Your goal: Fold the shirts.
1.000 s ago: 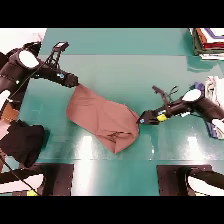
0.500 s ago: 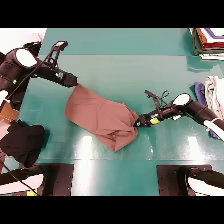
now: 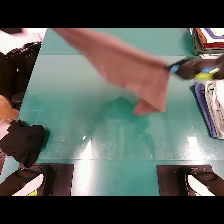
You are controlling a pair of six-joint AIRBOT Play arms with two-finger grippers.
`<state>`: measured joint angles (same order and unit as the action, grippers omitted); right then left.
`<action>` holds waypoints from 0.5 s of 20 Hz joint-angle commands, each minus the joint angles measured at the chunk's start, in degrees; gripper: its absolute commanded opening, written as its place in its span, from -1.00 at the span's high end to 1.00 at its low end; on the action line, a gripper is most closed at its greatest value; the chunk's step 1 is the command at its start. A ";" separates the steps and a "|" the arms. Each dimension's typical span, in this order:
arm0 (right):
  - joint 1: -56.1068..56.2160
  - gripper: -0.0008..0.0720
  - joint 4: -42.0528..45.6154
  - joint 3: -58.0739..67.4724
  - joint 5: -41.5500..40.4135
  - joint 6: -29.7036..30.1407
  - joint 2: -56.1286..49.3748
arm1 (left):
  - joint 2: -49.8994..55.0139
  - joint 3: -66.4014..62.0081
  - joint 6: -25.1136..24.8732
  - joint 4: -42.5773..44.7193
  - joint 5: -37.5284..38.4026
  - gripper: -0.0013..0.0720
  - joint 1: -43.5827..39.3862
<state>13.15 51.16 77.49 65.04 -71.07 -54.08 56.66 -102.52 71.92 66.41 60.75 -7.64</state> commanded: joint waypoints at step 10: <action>-0.94 0.94 8.39 22.95 11.74 -6.62 2.10 | -8.96 -9.31 0.37 -8.15 1.38 0.91 0.07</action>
<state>11.99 59.05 99.13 70.24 -73.97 -49.76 48.10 -115.31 72.10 60.25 59.81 -7.62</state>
